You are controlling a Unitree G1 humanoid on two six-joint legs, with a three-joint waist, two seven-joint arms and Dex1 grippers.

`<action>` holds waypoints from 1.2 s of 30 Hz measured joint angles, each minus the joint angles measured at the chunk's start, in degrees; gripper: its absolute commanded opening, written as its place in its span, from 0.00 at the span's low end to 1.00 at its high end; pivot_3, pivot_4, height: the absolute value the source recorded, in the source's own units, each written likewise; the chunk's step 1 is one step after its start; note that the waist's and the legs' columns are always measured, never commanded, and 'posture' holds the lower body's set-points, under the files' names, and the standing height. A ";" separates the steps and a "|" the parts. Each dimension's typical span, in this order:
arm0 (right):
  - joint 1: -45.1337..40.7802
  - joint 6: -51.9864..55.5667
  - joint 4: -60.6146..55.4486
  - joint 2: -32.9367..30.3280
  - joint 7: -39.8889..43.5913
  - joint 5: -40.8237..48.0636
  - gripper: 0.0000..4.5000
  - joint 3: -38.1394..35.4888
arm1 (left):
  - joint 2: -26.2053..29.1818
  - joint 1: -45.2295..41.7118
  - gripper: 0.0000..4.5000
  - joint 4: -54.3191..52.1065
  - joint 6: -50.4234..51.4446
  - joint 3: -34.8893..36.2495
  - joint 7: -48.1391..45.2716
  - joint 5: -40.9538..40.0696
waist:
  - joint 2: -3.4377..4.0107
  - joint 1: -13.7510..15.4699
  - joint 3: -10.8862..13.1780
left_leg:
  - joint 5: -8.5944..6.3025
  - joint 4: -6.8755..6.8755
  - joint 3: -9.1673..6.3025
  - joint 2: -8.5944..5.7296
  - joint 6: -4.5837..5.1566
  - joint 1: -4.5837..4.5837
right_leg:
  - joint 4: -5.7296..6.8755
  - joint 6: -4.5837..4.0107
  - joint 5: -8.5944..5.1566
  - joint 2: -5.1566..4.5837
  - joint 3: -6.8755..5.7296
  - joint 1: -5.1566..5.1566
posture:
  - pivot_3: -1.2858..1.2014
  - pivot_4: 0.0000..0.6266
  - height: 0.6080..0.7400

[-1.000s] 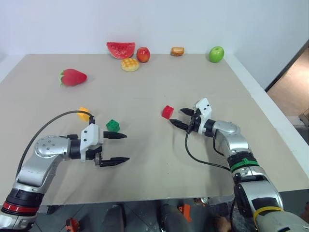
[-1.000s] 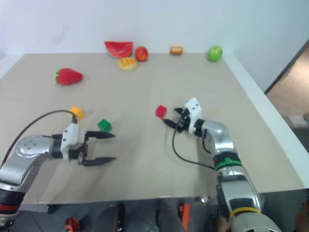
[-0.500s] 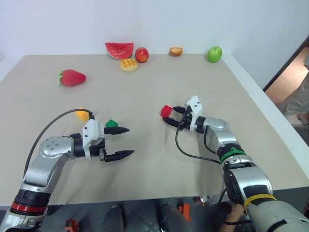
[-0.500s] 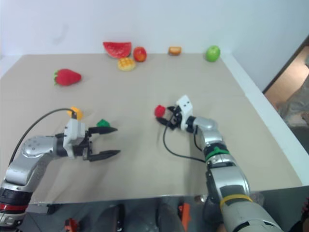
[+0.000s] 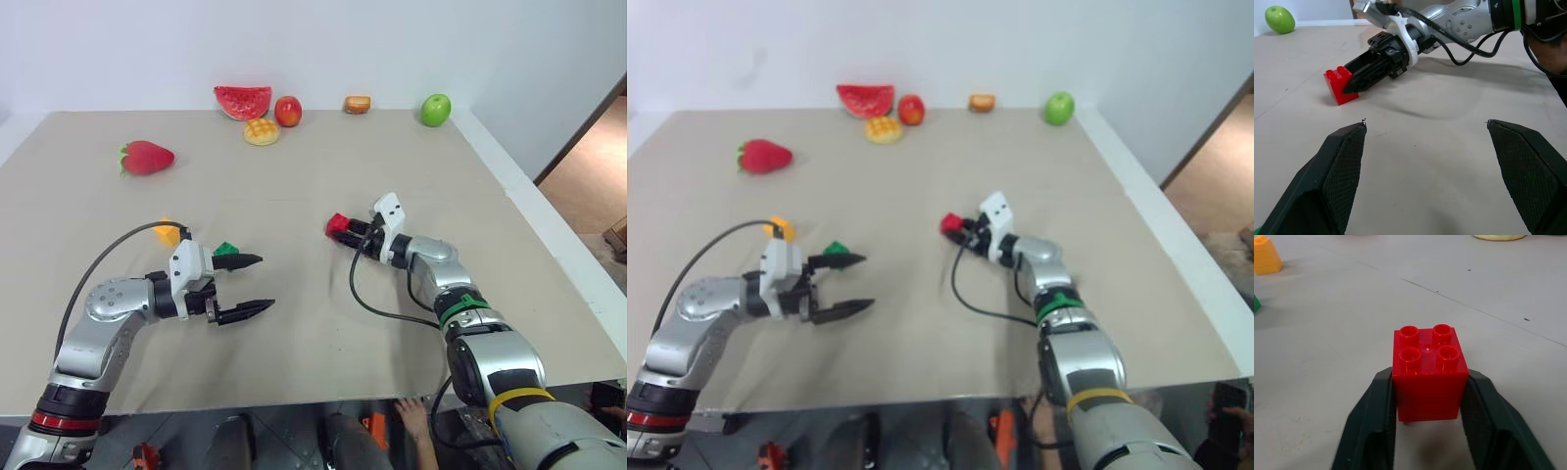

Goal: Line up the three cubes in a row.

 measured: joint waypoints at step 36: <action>18.31 9.55 -34.94 -13.45 29.51 3.76 0.57 8.60 | -0.30 1.31 0.91 0.50 2.88 6.82 -2.62 -8.02 | 0.06 0.26 0.02 | 0.01 0.17 -0.04 -0.02 -0.01 0.04 | 0.01 -0.07 -0.05 -0.01 -0.03 0.09 | 0.52 0.24 1.00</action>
